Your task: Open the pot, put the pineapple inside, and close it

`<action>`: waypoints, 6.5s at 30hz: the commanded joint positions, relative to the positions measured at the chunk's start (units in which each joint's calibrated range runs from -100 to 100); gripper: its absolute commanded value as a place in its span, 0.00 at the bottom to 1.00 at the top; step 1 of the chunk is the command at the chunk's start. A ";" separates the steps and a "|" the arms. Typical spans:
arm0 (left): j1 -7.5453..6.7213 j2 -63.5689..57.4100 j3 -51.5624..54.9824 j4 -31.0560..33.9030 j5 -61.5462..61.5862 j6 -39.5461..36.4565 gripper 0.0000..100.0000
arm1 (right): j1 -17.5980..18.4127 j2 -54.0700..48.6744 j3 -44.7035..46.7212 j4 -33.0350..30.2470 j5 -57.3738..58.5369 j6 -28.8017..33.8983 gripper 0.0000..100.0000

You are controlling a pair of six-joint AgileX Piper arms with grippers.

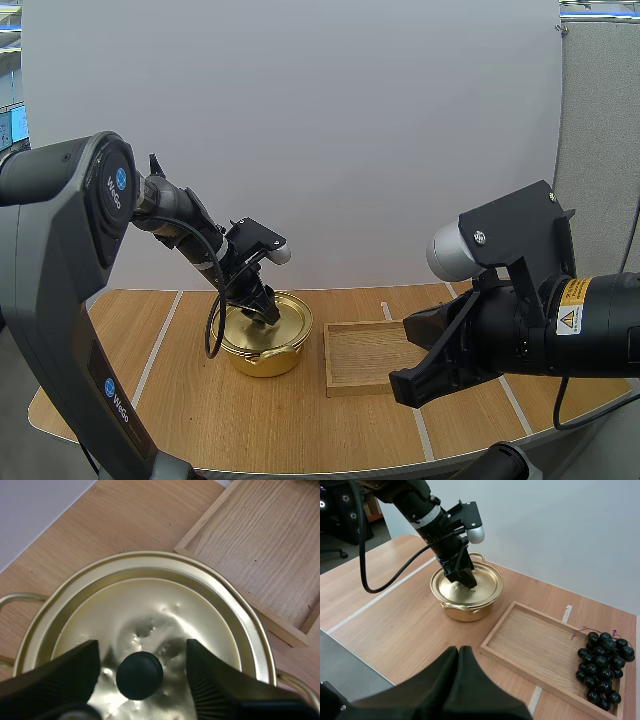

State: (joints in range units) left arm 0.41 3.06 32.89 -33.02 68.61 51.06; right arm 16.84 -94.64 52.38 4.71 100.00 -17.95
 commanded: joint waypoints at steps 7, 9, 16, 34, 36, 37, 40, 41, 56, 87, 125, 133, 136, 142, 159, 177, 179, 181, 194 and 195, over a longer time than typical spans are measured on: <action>0.06 -3.06 -2.02 -1.01 5.04 -0.23 1.00 | -0.23 -0.46 0.12 -0.36 0.00 0.09 0.00; 0.06 -5.36 -4.13 -1.01 8.87 -1.16 1.00 | -0.23 -0.46 0.12 -0.36 0.00 0.09 0.00; 0.06 -17.40 -15.17 -1.01 23.50 -4.44 1.00 | -0.23 -0.46 0.12 -0.36 0.00 0.09 0.00; 0.06 -46.92 -37.80 -1.01 31.39 -9.70 1.00 | -0.23 -0.46 0.12 -0.36 0.00 0.09 0.00; 0.06 -50.01 -38.17 -1.01 31.39 -10.41 1.00 | -0.23 -0.46 0.12 -0.36 0.00 0.09 0.00; 0.06 -51.59 -38.28 -1.01 31.39 -10.56 1.00 | -0.23 -0.46 0.12 -0.36 0.00 0.09 0.00; 0.06 -56.05 -38.28 -0.28 31.39 -13.47 1.00 | -0.23 -0.46 0.12 -0.36 0.00 0.09 0.00; 0.06 -57.59 -38.28 0.12 31.39 -14.27 1.00 | -0.23 -0.46 0.12 -0.36 0.00 0.09 0.00; 0.06 -73.28 -33.10 8.10 31.39 -20.39 0.00 | -0.56 -0.38 0.12 1.64 0.00 0.09 0.00; 0.06 -103.06 21.79 1.68 -2.41 -32.33 0.00 | -9.47 -5.36 -0.07 1.68 -22.10 0.09 0.00; 0.06 -103.06 67.11 4.53 -59.24 -36.83 0.00 | -16.77 -5.36 46.02 -0.46 -68.76 -1.25 0.00; 0.06 -103.06 67.11 4.31 -55.83 -37.91 0.00 | -16.77 -5.36 47.62 -1.13 -68.91 -1.25 0.00; 0.06 -103.06 67.11 4.31 -54.72 -37.91 0.00 | -16.77 -5.36 47.62 -1.13 -68.91 -1.25 0.00; 0.06 -103.06 67.11 5.55 -54.37 -37.91 0.00 | -17.76 -5.36 47.62 -1.39 -68.91 -1.25 0.00; 0.06 -103.06 67.11 6.91 -54.37 -37.91 0.00 | -17.24 -5.36 47.62 -1.39 -68.91 -1.25 0.00; 0.06 -103.06 67.11 33.99 -39.25 -68.49 0.00 | -17.24 -5.36 47.62 -1.39 -68.91 -1.25 0.00; 0.06 -103.06 67.11 34.11 -38.86 -68.49 0.00 | -17.24 -5.36 47.62 -1.39 -68.91 -1.25 0.00; 0.06 -103.06 67.11 34.11 -38.86 -68.49 0.00 | -17.24 -5.36 47.62 -1.39 -68.91 -1.25 0.00; 0.06 -103.06 67.11 34.25 -39.91 -68.49 0.00 | -17.24 -5.36 47.62 -1.39 -68.91 -1.25 0.00; 0.06 -103.06 67.11 34.25 -39.91 -68.49 0.00 | -17.24 -5.36 47.62 -1.39 -68.91 -1.25 0.00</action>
State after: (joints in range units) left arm 0.41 -99.73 99.86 0.43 30.02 -16.82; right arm -0.50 -99.65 99.80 3.81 32.32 -18.74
